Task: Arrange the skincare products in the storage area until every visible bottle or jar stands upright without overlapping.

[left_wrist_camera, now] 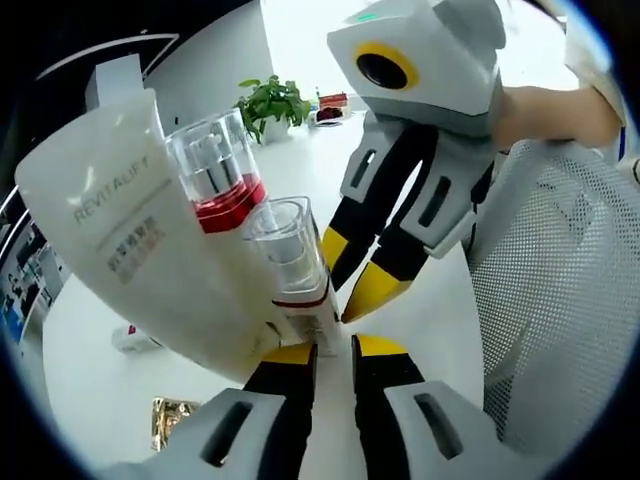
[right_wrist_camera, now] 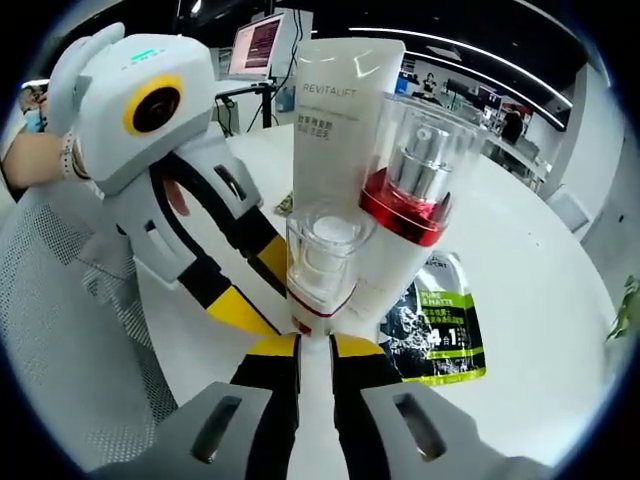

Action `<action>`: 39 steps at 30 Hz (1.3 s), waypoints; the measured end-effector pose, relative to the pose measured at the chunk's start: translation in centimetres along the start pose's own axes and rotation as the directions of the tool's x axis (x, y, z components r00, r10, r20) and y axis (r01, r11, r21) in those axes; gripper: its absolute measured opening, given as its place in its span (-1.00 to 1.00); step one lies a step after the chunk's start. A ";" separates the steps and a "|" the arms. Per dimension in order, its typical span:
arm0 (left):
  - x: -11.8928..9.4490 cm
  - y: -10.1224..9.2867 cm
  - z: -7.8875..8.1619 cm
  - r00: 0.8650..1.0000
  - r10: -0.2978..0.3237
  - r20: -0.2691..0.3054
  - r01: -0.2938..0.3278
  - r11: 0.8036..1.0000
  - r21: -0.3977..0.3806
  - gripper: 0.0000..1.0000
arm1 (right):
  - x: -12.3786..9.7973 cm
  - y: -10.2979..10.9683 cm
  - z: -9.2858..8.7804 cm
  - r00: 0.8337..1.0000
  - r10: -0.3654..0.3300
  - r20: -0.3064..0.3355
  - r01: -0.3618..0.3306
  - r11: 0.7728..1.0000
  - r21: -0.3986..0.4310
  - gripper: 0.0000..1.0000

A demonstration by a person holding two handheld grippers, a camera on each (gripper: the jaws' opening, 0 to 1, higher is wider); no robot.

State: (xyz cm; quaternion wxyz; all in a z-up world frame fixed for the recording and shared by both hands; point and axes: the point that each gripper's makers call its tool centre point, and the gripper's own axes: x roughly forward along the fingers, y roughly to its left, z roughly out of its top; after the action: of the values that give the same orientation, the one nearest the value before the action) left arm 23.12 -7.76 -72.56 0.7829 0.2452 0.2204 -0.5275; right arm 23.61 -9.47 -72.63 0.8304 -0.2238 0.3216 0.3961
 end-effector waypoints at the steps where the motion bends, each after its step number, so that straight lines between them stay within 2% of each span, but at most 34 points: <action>1: 0.0 0.0 0.0 1.000 0.001 0.001 -0.001 1.000 0.002 -0.70 | 0.0 0.0 0.0 1.000 -0.001 -0.001 0.001 1.000 0.000 -0.77; 6: -0.5 0.5 0.1 1.000 0.013 0.001 -0.013 1.000 0.002 -0.70 | -0.1 0.1 0.1 1.000 0.004 0.003 -0.004 1.000 0.009 -0.73; 8: -1.0 0.3 0.4 1.000 0.001 0.021 0.001 0.997 -0.077 -0.70 | -0.3 0.1 0.2 1.000 -0.006 0.006 0.006 1.000 -0.004 -0.73; 9: -1.2 0.4 0.4 1.000 -0.001 0.027 0.004 0.996 -0.090 -0.71 | -0.4 0.1 0.2 1.000 -0.006 0.008 0.006 1.000 -0.001 -0.72; 12: -1.6 0.6 0.3 1.000 0.015 0.010 -0.014 0.999 -0.046 -0.70 | -0.6 0.1 0.3 1.000 -0.003 0.019 0.003 1.000 0.017 -0.69; 19: -3.5 1.2 0.0 0.999 0.050 -0.019 -0.051 0.997 -0.051 -0.66 | -1.8 -0.2 0.6 0.999 -0.030 0.039 0.028 0.999 0.036 -0.61; 25: -6.2 1.6 0.2 0.995 0.094 -0.023 -0.095 0.993 -0.064 -0.53 | -3.1 0.0 1.9 0.996 -0.049 0.079 0.045 0.998 0.052 -0.42; 33: -9.8 2.0 -1.1 0.988 0.150 -0.048 -0.156 0.973 -0.168 -0.22 | -4.9 0.9 2.6 0.991 -0.066 0.114 0.058 0.995 0.079 0.01; 39: -11.7 1.8 -0.5 0.983 0.184 -0.030 -0.186 0.957 -0.222 -0.05 | -6.0 1.2 3.1 0.989 -0.082 0.126 0.073 0.994 0.078 0.24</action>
State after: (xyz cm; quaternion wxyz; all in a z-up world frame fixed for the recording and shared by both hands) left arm 20.68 1.52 -65.64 0.8504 0.1773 0.2583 -0.4228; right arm 20.93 -9.88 -66.35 0.8719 -0.1793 0.2727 0.3650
